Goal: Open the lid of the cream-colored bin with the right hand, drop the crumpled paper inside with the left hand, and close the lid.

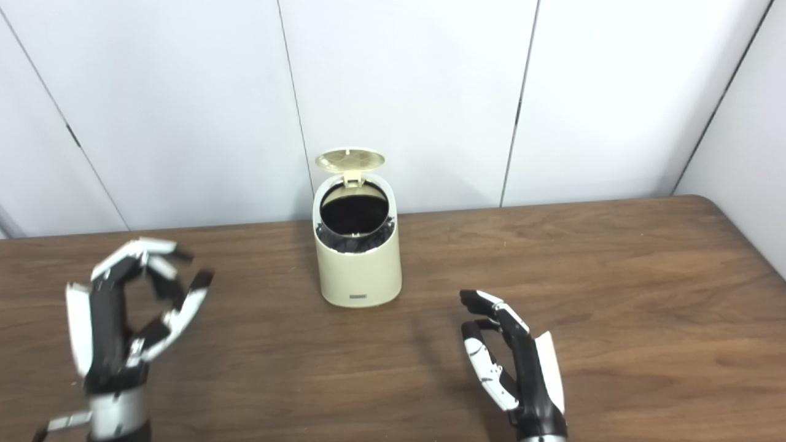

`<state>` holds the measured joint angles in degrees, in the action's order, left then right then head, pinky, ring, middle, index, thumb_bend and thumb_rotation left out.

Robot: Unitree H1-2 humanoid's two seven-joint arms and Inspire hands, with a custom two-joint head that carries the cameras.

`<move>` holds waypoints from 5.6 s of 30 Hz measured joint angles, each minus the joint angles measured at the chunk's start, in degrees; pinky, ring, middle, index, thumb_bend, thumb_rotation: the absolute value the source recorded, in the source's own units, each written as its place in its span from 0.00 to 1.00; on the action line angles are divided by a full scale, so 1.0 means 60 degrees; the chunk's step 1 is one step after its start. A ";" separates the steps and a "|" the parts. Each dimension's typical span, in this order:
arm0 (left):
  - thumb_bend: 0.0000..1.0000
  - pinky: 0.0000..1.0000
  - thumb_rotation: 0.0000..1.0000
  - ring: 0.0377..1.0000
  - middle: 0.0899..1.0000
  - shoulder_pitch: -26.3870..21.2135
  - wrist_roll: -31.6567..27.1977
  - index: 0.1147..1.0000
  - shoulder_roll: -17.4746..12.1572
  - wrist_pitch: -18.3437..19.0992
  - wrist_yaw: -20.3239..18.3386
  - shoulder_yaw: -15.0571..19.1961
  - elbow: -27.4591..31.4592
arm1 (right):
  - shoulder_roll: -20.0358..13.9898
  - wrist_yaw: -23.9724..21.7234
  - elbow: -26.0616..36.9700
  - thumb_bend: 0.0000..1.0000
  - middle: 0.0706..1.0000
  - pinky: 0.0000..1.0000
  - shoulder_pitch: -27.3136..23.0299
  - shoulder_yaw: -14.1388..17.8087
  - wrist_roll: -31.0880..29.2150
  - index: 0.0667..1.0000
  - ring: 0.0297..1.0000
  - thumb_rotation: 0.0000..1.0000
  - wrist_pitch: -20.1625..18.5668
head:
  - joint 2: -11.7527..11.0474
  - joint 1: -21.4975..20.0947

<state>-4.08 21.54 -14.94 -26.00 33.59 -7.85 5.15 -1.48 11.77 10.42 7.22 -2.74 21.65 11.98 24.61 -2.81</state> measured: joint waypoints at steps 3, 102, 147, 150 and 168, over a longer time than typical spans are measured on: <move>0.51 0.08 0.04 0.09 0.12 0.0453 -0.0296 0.40 -0.0006 0.0001 -0.0069 0.0245 0.0230 | -0.0049 -0.0038 -0.0011 0.12 0.73 0.67 0.0003 0.0005 -0.0088 0.72 0.74 0.73 0.0000 | 0.0015 0.0073; 0.48 0.38 0.05 0.44 0.45 0.1951 -0.2542 0.42 0.2533 0.0764 -0.4454 0.2104 0.0520 | -0.3041 -0.4958 -0.0786 0.90 0.75 0.61 -0.9316 -0.1879 0.5161 0.74 0.73 0.90 -0.2067 | -0.0161 0.0454; 0.48 0.39 0.05 0.44 0.44 0.1911 -0.2391 0.42 0.2631 0.0719 -0.4438 0.2011 0.0508 | -0.3298 -0.5826 -0.1717 0.89 0.76 0.63 -0.9132 -0.2569 0.5508 0.74 0.74 0.92 -0.2242 | -0.0322 0.0483; 0.48 0.39 0.05 0.44 0.44 0.1911 -0.2407 0.42 0.2629 0.0734 -0.4442 0.2011 0.0508 | -0.3343 -0.5810 -0.1615 0.87 0.75 0.65 -0.8902 -0.2567 0.5496 0.74 0.74 0.91 -0.2235 | -0.0293 0.0483; 0.48 0.39 0.05 0.43 0.44 0.1913 -0.2433 0.42 0.2648 0.0759 -0.4441 0.2011 0.0514 | -0.3619 -0.6072 -0.1126 0.85 0.76 0.69 -0.8596 -0.2589 0.5672 0.74 0.76 0.93 -0.2057 | -0.0146 0.0513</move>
<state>7.39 6.94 0.95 -21.44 6.94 4.22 8.24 -23.20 -24.66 3.67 -44.35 -18.27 55.68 -0.37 23.73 0.26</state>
